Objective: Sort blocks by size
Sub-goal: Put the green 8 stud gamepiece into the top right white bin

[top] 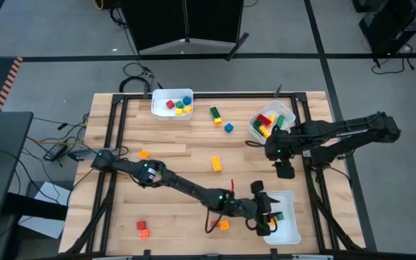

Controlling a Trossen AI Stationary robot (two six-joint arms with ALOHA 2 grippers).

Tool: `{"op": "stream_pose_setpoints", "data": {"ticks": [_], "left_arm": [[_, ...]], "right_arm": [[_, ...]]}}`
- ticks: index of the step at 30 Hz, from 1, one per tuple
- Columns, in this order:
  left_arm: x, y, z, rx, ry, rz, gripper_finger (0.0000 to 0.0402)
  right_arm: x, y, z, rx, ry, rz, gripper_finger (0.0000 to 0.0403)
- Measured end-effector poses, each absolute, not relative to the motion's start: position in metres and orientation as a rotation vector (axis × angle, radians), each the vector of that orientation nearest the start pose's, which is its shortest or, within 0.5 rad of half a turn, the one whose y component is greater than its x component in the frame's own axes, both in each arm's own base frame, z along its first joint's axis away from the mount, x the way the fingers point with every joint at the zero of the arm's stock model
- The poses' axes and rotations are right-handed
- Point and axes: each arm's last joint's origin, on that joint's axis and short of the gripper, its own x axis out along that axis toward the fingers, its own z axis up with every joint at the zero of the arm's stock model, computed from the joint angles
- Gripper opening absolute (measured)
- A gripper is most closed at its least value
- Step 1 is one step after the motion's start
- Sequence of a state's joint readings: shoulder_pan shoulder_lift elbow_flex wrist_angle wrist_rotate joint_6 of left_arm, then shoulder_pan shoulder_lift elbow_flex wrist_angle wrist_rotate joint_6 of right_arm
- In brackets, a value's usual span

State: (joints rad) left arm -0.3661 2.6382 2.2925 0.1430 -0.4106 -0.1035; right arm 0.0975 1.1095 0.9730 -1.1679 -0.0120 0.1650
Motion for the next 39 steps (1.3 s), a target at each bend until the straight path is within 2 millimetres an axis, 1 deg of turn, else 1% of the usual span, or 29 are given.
{"op": "stream_pose_setpoints", "data": {"ticks": [2,5,9,12,15,17,20,22,24,25,26,28,29,31,34,37,39], "left_arm": [[0.553,-0.202,0.2,0.007,0.236,0.048,0.0183],[0.538,-0.197,0.224,0.041,0.373,0.057,0.0183],[0.517,-0.187,0.25,-0.012,0.529,0.109,0.0184],[0.502,-0.179,0.263,0.025,0.612,0.185,0.0184],[0.486,-0.179,0.267,0.088,0.685,0.302,0.0184],[0.474,-0.183,0.267,0.133,0.708,0.422,0.0184],[0.451,-0.19,0.264,0.196,0.657,0.694,0.0184],[0.43,-0.194,0.262,0.214,0.589,0.864,0.0184],[0.407,-0.197,0.261,0.211,0.572,0.949,0.0184],[0.401,-0.2,0.26,0.183,0.561,0.965,0.0184],[0.399,-0.205,0.256,0.172,0.553,0.953,0.0184],[0.39,-0.21,0.249,0.209,0.616,0.909,0.0184],[0.387,-0.212,0.244,0.194,0.637,0.899,0.0184],[0.374,-0.207,0.233,0.207,0.689,0.927,0.0184],[0.353,-0.204,0.217,0.148,0.678,0.949,0.0184],[0.328,-0.198,0.214,0.085,0.657,0.918,0.0184],[0.311,-0.189,0.206,0.057,0.66,0.884,0.0184]], "right_arm": [[0.178,0.018,0.273,0.086,1.306,-0.014,0.0244],[0.178,0.018,0.273,0.087,1.302,-0.013,0.0242],[0.18,0.018,0.273,0.099,1.281,-0.012,0.0241],[0.184,0.019,0.274,0.147,1.248,-0.039,0.0241],[0.187,0.019,0.275,0.191,1.21,-0.062,0.0242],[0.188,0.019,0.276,0.225,1.201,-0.083,0.0241],[0.189,0.019,0.276,0.254,1.189,-0.1,0.0241],[0.192,0.019,0.278,0.257,1.155,-0.093,0.0242],[0.195,0.02,0.279,0.262,1.121,-0.087,0.0242],[0.196,0.02,0.28,0.263,1.105,-0.083,0.0242],[0.198,0.02,0.281,0.265,1.085,-0.08,0.0241],[0.203,0.02,0.283,0.27,1.031,-0.072,0.0241],[0.206,0.02,0.284,0.266,0.998,-0.078,0.0241],[0.212,0.02,0.286,0.26,0.943,-0.103,0.0241],[0.222,0.019,0.286,0.29,0.875,-0.159,0.0242],[0.233,0.019,0.282,0.305,0.847,-0.185,0.024],[0.241,0.02,0.277,0.305,0.845,-0.187,0.024]]}}
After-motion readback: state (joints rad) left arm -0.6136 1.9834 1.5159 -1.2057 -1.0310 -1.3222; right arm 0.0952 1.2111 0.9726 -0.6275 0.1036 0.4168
